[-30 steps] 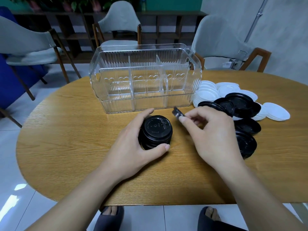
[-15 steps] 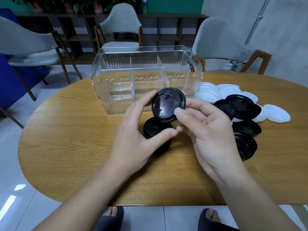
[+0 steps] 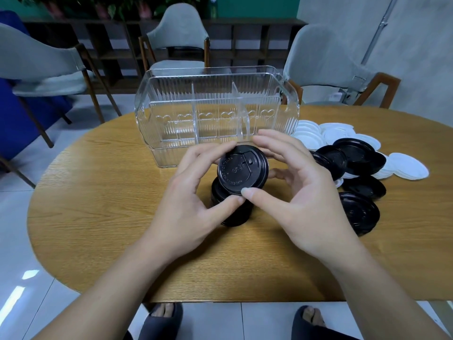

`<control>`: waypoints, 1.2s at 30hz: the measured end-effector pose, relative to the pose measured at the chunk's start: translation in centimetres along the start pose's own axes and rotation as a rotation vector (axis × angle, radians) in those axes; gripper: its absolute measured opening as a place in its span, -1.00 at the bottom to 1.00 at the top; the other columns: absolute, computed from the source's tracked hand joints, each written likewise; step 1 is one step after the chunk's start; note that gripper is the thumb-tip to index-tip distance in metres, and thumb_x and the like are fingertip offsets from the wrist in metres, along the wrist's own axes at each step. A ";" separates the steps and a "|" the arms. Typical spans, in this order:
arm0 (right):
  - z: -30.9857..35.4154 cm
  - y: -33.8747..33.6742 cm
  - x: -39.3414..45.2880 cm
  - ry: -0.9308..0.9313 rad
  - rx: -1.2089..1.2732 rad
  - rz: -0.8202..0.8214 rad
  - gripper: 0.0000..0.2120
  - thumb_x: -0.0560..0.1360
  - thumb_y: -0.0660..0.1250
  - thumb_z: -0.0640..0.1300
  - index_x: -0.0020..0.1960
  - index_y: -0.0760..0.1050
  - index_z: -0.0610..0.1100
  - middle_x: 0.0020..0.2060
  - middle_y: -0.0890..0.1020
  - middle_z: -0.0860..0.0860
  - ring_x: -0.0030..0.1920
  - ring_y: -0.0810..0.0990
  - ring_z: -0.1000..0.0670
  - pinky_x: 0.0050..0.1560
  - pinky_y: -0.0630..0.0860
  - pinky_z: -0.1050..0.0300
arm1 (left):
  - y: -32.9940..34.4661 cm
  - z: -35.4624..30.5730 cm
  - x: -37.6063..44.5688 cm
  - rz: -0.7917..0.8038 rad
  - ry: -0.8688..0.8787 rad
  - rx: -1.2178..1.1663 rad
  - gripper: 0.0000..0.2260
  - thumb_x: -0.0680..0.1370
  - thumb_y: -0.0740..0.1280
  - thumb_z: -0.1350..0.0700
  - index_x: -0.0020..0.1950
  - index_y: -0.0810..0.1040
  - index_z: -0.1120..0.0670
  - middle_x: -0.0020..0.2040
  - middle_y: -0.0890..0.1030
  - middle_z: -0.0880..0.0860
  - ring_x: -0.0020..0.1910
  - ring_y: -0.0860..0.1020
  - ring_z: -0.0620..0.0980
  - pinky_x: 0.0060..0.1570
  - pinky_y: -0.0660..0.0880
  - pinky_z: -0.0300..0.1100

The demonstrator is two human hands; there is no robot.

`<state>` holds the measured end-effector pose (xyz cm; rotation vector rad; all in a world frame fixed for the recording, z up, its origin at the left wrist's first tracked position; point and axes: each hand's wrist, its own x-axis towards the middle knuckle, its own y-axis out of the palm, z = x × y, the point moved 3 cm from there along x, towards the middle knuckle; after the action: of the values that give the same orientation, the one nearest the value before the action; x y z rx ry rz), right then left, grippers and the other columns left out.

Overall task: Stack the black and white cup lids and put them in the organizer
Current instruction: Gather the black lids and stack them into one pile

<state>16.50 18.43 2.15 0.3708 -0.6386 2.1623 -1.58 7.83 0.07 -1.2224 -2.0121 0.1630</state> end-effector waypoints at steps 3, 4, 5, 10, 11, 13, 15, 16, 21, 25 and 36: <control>0.2 0.2 -0.1 -0.018 -0.065 0.064 -0.30 0.51 0.63 -0.26 0.58 0.50 0.03 0.56 0.51 0.18 0.61 0.44 0.04 0.54 0.49 -0.12 | -0.2 0.0 -0.2 0.021 0.000 0.013 -0.23 0.51 0.65 0.29 0.68 0.46 0.05 0.50 0.54 0.01 0.57 0.49 0.04 0.60 0.42 0.08; 0.2 0.3 -0.2 -0.008 -0.077 0.077 -0.28 0.51 0.63 -0.26 0.59 0.49 0.04 0.54 0.53 0.19 0.60 0.45 0.08 0.58 0.45 -0.09 | -0.2 0.0 -0.3 0.025 0.000 0.011 -0.22 0.52 0.65 0.30 0.69 0.44 0.05 0.52 0.54 -0.01 0.58 0.49 0.03 0.60 0.42 0.07; 0.2 0.4 -0.2 0.005 -0.091 0.085 -0.28 0.50 0.64 -0.25 0.59 0.49 0.05 0.51 0.56 0.20 0.58 0.47 0.11 0.59 0.43 -0.05 | -0.2 0.1 -0.3 0.032 -0.001 0.007 -0.20 0.52 0.65 0.31 0.70 0.42 0.05 0.54 0.55 -0.02 0.59 0.49 0.03 0.61 0.42 0.07; -0.4 0.4 0.0 0.050 -0.120 0.047 -0.36 0.49 0.66 -0.16 0.51 0.57 0.05 0.41 0.65 0.22 0.50 0.55 0.14 0.56 0.45 0.01 | -0.3 0.5 -0.6 0.056 -0.025 -0.019 -0.15 0.52 0.66 0.27 0.74 0.37 0.02 0.55 0.56 -0.05 0.61 0.48 0.07 0.62 0.39 0.15; -0.7 0.4 0.0 0.058 -0.109 0.029 -0.39 0.49 0.67 -0.14 0.49 0.60 0.05 0.40 0.66 0.22 0.49 0.56 0.14 0.56 0.45 0.00 | -0.4 0.6 -0.7 0.063 -0.040 -0.030 -0.14 0.52 0.67 0.22 0.75 0.35 0.00 0.56 0.55 -0.06 0.62 0.47 0.07 0.63 0.38 0.15; -1.4 0.3 0.2 0.084 -0.064 0.012 -0.43 0.49 0.67 -0.11 0.47 0.62 0.05 0.37 0.68 0.21 0.47 0.59 0.12 0.55 0.47 -0.05 | -0.2 1.2 -0.8 0.096 -0.098 -0.053 -0.08 0.50 0.69 0.10 0.77 0.29 -0.08 0.59 0.51 -0.11 0.64 0.44 0.02 0.65 0.35 0.14; -2.1 0.4 0.3 0.115 -0.023 0.029 -0.44 0.50 0.67 -0.11 0.46 0.63 0.05 0.37 0.69 0.19 0.46 0.60 0.10 0.55 0.47 -0.07 | 0.2 1.9 -1.1 0.144 -0.188 -0.077 0.01 0.46 0.71 -0.05 0.79 0.22 -0.18 0.62 0.47 -0.17 0.66 0.41 -0.07 0.67 0.33 0.11; -2.3 0.5 0.3 0.131 -0.010 0.042 -0.44 0.50 0.67 -0.12 0.46 0.63 0.05 0.36 0.70 0.19 0.46 0.61 0.11 0.55 0.48 -0.07 | 0.4 2.2 -1.3 0.164 -0.227 -0.084 0.05 0.44 0.72 -0.12 0.79 0.19 -0.21 0.62 0.46 -0.20 0.65 0.40 -0.13 0.67 0.33 0.10; -2.9 1.2 0.0 0.174 0.003 0.107 -0.46 0.49 0.66 -0.16 0.44 0.65 0.05 0.33 0.71 0.22 0.44 0.61 0.17 0.57 0.46 -0.03 | 1.3 2.8 -1.8 0.190 -0.286 -0.053 0.09 0.40 0.71 -0.22 0.79 0.15 -0.26 0.57 0.51 -0.29 0.58 0.44 -0.28 0.64 0.38 0.01; -3.1 1.5 0.0 0.190 -0.006 0.169 -0.46 0.51 0.64 -0.16 0.45 0.64 0.04 0.34 0.71 0.23 0.45 0.60 0.19 0.58 0.44 -0.02 | 1.4 2.9 -1.8 0.182 -0.289 -0.020 0.07 0.43 0.70 -0.21 0.79 0.15 -0.26 0.49 0.57 -0.31 0.51 0.51 -0.29 0.61 0.41 -0.03; -3.3 0.8 0.0 0.192 0.007 0.187 -0.44 0.45 0.68 -0.24 0.42 0.67 -0.02 0.35 0.71 0.21 0.44 0.60 0.22 0.59 0.44 0.03 | 1.4 3.1 -1.8 0.189 -0.298 0.040 0.03 0.45 0.67 -0.25 0.79 0.15 -0.26 0.49 0.56 -0.34 0.52 0.49 -0.33 0.60 0.41 -0.08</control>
<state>15.68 19.84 -0.84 0.1077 -0.5768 2.3434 -2.19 7.94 -3.72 -1.4306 -2.1273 0.5008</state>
